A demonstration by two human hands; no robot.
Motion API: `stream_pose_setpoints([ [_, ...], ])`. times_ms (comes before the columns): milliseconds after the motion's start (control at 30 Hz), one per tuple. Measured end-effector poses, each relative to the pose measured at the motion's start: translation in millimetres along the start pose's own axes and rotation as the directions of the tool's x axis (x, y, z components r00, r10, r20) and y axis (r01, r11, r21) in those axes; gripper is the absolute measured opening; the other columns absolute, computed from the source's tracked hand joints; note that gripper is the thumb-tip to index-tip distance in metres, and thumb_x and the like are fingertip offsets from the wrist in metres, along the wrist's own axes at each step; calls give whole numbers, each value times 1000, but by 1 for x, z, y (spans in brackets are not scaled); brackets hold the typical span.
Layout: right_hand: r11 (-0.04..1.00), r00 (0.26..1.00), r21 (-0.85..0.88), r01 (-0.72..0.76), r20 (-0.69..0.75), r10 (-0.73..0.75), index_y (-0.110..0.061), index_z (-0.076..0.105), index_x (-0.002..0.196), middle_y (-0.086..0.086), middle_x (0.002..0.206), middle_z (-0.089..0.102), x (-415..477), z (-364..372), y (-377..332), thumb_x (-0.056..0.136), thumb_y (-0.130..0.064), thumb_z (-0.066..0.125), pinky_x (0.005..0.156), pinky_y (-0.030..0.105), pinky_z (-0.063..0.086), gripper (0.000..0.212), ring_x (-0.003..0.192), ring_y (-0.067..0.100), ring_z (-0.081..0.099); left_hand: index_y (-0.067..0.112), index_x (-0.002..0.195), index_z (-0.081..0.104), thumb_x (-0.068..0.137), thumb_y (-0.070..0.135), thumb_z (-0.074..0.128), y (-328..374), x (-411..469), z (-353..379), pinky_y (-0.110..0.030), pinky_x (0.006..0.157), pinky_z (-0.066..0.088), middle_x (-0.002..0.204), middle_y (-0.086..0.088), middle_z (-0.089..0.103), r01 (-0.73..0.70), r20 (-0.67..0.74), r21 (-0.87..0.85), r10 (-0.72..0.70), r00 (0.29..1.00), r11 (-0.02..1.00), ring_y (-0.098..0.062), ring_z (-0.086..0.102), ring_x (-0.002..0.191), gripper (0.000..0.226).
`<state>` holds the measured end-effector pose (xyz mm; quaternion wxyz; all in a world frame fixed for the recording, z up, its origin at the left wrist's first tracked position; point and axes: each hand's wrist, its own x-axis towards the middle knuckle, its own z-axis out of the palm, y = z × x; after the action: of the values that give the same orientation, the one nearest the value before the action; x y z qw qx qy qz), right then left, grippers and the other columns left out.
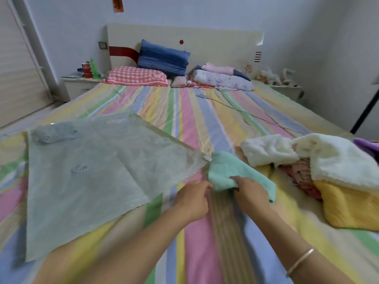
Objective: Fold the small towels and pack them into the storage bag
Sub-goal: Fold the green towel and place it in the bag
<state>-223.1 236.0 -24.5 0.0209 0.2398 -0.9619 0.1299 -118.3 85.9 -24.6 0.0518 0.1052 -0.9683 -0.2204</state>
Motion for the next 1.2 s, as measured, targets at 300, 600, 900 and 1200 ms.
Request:
stream_pose_setpoints([
  [300,271,942,916,-295,231,244,-16,59,115,7,112,66,7,-55,3,96,-40,51,96,47,49,31,103,29,62,16,144,26,83,28,66,4,22,8,-40,103,41,143,-7,45,156,-69,-197,-172,983,968,-29,46,130,75],
  [600,293,932,920,-261,161,324,-18,57,113,5,106,65,1,-66,4,100,-30,42,100,47,47,23,104,30,60,4,106,57,92,14,59,41,32,8,-31,48,58,86,-11,63,471,341,-839,-411,846,273,-23,64,61,18],
  [900,446,953,876,-185,49,300,-16,54,127,4,109,57,-3,-67,1,102,-26,36,83,30,41,33,98,23,54,13,77,54,93,15,59,72,69,18,-21,50,52,65,-3,59,543,445,-815,-380,811,203,-12,56,52,17],
  [1200,355,933,903,-242,117,339,-16,56,124,8,113,63,0,-72,-7,101,-30,36,88,41,51,33,103,28,61,22,100,58,84,26,63,41,79,20,-24,56,50,95,-2,65,448,113,-492,-455,883,747,-21,65,78,18],
])
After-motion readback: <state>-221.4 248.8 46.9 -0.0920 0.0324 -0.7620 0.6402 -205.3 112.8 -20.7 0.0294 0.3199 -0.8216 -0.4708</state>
